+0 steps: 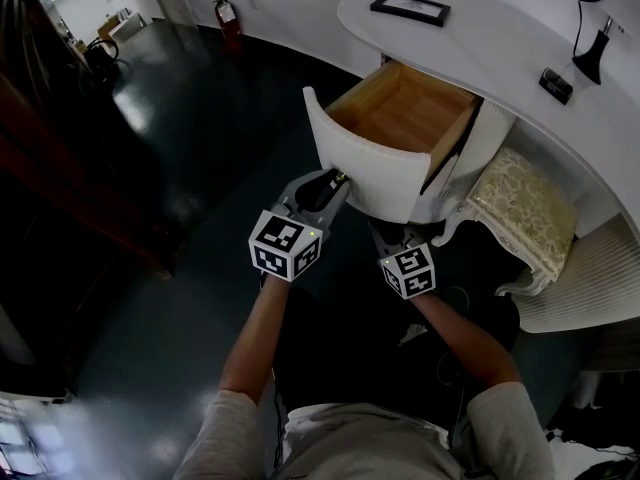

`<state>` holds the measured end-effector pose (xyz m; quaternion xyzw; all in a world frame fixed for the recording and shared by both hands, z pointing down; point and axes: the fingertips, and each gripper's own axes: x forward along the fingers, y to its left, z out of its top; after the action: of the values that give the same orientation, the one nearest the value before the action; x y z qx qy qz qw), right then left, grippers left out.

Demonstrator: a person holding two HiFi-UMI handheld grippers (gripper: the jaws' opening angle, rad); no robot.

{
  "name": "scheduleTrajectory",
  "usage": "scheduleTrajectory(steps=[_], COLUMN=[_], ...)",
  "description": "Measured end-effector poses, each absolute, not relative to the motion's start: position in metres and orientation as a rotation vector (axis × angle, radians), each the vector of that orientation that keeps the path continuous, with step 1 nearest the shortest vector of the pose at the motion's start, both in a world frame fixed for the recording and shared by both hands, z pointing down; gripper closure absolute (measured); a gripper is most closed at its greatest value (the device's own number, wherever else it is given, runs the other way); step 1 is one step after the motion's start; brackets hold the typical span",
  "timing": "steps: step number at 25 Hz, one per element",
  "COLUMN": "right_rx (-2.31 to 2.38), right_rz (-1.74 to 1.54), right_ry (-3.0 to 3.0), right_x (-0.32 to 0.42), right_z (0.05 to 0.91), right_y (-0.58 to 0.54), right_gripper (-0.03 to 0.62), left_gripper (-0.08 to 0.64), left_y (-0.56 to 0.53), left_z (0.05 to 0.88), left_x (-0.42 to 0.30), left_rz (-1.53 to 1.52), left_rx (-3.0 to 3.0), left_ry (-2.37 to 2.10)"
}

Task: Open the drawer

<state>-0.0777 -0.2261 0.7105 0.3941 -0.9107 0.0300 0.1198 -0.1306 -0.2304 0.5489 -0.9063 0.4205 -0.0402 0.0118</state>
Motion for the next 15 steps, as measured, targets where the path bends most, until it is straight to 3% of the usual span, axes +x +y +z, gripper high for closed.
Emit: scheduleTrajectory(steps=[15], right_rx=[0.998], right_rz=[0.137], right_ry=[-2.804], right_x=[-0.131], right_z=[0.693], right_y=[-0.199], right_gripper=[0.577], left_gripper=[0.454], left_y=[-0.219], left_z=[0.549], left_x=[-0.142], left_rz=[-0.114], left_rx=[-2.817], left_ry=[1.355])
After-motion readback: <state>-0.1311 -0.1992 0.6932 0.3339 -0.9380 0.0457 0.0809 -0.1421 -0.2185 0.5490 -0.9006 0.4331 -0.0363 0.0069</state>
